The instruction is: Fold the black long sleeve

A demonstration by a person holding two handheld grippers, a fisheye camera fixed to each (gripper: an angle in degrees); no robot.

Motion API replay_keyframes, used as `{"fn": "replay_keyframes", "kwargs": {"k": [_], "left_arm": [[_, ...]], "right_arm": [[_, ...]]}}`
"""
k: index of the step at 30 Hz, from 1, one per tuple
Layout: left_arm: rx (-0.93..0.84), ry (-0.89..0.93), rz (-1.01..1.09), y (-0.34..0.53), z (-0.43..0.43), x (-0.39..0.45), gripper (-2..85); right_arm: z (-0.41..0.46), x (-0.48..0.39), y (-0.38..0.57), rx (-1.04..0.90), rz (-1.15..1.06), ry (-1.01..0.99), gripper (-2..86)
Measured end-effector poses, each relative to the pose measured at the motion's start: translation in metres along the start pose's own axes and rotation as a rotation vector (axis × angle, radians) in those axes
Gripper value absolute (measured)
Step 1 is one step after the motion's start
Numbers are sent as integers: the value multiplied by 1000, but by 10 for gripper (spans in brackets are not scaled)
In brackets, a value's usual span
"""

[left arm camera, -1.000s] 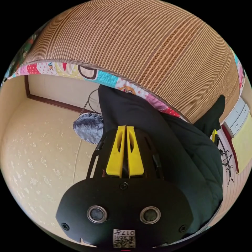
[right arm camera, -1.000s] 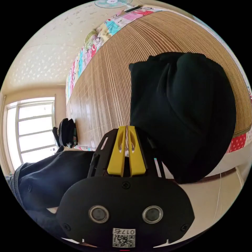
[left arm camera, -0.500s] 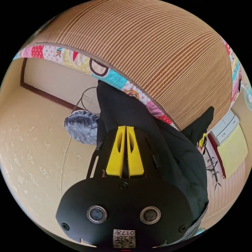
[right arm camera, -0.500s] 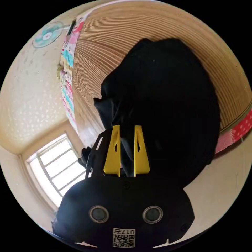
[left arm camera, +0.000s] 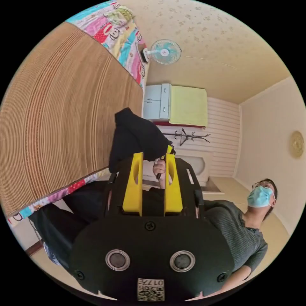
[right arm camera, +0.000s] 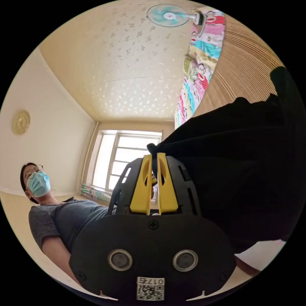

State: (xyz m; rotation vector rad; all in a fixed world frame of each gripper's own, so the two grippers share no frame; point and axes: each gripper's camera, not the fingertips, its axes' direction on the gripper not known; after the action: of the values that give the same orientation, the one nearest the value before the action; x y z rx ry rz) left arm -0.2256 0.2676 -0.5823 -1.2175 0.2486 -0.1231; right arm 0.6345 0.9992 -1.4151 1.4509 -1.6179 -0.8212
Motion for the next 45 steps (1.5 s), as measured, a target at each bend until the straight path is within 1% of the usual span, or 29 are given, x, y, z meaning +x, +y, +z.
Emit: {"fn": "replay_keyframes", "kwargs": {"k": [1, 3, 4, 6, 8, 9, 10, 12, 14, 16, 17, 19, 20, 21, 23, 25, 26, 28, 29, 31, 33, 37, 39, 40, 41, 42, 43, 44, 45], "left_arm": [[-33, 59, 7, -9, 6, 14, 106], [-78, 97, -8, -21, 10, 31, 157], [-99, 87, -23, -27, 8, 39, 198], [-128, 20, -46, -33, 1, 47, 217], [-173, -107, -93, -33, -10, 45, 197], [-176, -216, -147, -28, -21, 40, 124], [-169, -273, -134, -21, -36, 39, 72], [-169, -241, -18, -10, -62, 50, 42], [-144, -159, 155, 3, -98, 74, 37], [-111, 19, 457, 28, -160, 119, 32], [-109, 56, 533, 36, -174, 130, 31], [-77, 187, 839, 71, -236, 179, 28], [-62, 196, 899, 79, -251, 190, 27], [-47, 213, 1012, 95, -278, 212, 28], [-39, 292, 1186, 118, -313, 241, 28], [-4, 525, 1420, 147, -355, 267, 29], [5, 604, 1465, 152, -363, 271, 29], [15, 962, 1594, 158, -387, 276, 31], [13, 1053, 1614, 158, -390, 276, 31], [-6, 1350, 1654, 154, -393, 277, 31], [-39, 1458, 1650, 151, -387, 283, 31], [-153, 1517, 1584, 153, -356, 307, 25], [-195, 1523, 1527, 151, -336, 312, 24], [-209, 1518, 1477, 148, -324, 310, 24], [-209, 1520, 1456, 146, -318, 308, 23], [-197, 1532, 1425, 143, -310, 301, 23], [-176, 1547, 1395, 139, -305, 293, 23], [-167, 1555, 1379, 137, -303, 290, 22], [-148, 1567, 1348, 132, -301, 283, 22]], "right_arm": [[18, -16, 0, -57, -69, 13, 35], [53, -40, 6, -164, -181, 38, 35], [80, -53, 13, -246, -244, 47, 34], [127, -66, 30, -362, -320, 68, 33], [193, -66, 61, -474, -370, 102, 32], [208, -63, 69, -489, -376, 108, 32], [234, -55, 85, -509, -377, 124, 31], [260, -43, 103, -505, -375, 145, 30], [264, -34, 118, -455, -391, 82, 28], [259, -27, 125, -422, -414, 34, 26], [255, -19, 128, -421, -429, 19, 24], [247, -4, 129, -454, -435, -68, 22], [240, 4, 131, -454, -437, -133, 20], [235, 7, 133, -436, -447, -155, 19], [217, 13, 145, -326, -519, -170, 21], [213, 16, 155, -281, -558, -138, 28], [215, 19, 160, -263, -568, -102, 40], [224, 25, 165, -239, -565, -33, 71], [232, 31, 168, -231, -565, 8, 95], [251, 40, 169, -245, -566, 56, 124], [270, 51, 168, -261, -566, 75, 141], [308, 72, 162, -262, -568, 17, 191], [321, 83, 159, -254, -564, 48, 221], [333, 97, 156, -268, -555, 95, 237], [348, 117, 154, -337, -533, 79, 248], [357, 129, 152, -397, -512, 37, 247], [377, 156, 151, -540, -450, -96, 244], [395, 178, 156, -645, -413, -256, 217], [402, 186, 159, -662, -410, -312, 204]]}}
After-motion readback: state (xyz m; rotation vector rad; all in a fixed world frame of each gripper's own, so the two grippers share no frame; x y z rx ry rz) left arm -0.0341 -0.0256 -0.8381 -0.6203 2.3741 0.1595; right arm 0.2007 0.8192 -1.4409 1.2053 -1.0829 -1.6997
